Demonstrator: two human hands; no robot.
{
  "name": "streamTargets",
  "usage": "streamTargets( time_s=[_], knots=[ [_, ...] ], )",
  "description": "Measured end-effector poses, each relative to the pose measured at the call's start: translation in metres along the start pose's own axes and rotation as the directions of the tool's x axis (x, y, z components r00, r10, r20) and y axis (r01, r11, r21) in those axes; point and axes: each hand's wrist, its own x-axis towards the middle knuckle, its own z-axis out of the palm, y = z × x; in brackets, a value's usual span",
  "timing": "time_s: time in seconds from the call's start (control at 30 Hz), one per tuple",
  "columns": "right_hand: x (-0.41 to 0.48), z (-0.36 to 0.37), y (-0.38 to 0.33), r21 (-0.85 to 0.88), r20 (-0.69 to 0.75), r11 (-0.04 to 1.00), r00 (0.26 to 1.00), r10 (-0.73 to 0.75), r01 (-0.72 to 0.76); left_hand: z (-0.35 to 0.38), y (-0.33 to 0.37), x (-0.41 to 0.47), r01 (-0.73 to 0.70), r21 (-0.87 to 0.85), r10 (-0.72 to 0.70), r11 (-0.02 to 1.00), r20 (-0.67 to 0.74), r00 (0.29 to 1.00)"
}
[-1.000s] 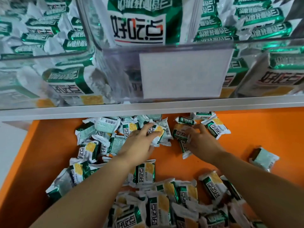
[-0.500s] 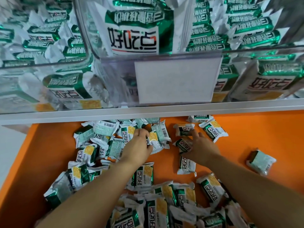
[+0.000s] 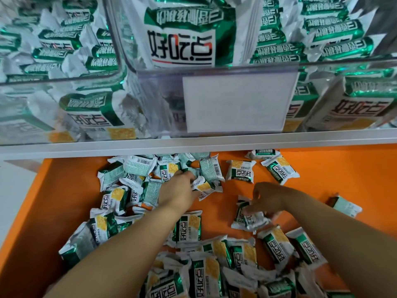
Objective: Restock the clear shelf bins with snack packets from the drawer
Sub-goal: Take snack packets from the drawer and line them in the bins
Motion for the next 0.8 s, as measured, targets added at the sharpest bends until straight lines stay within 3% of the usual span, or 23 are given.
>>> streamTargets(
  time_s=[0.1,0.2,0.3,0.37,0.6,0.8],
  knots=[
    [0.003,0.009,0.002,-0.032,0.021,0.999,0.999,0.031,-0.03,-0.001,0.004,-0.001,-0.035,0.063,0.036,0.997,-0.017,0.999],
    [0.007,0.013,-0.002,-0.28,-0.092,0.959,0.993,-0.077,0.048,0.0,0.004,-0.002,-0.058,0.063,0.059,0.996,-0.021,0.998],
    [0.013,0.024,-0.008,-0.322,-0.105,0.933,0.974,-0.202,0.159,-0.001,0.004,-0.002,-0.058,0.054,0.06,0.997,-0.044,0.997],
    [0.012,0.028,-0.011,-0.373,-0.069,0.913,0.976,-0.205,0.166,-0.005,0.006,-0.004,-0.043,0.031,0.045,0.999,-0.04,0.998],
    [-0.012,0.027,-0.016,-0.524,0.067,0.841,0.991,-0.118,0.135,-0.035,0.021,-0.022,-0.04,-0.059,0.046,0.997,0.117,0.992],
    [-0.076,0.004,-0.031,-0.573,-0.081,0.792,0.947,-0.311,0.211,-0.076,0.034,-0.057,-0.171,-0.243,0.224,0.955,0.211,0.952]
  ],
)
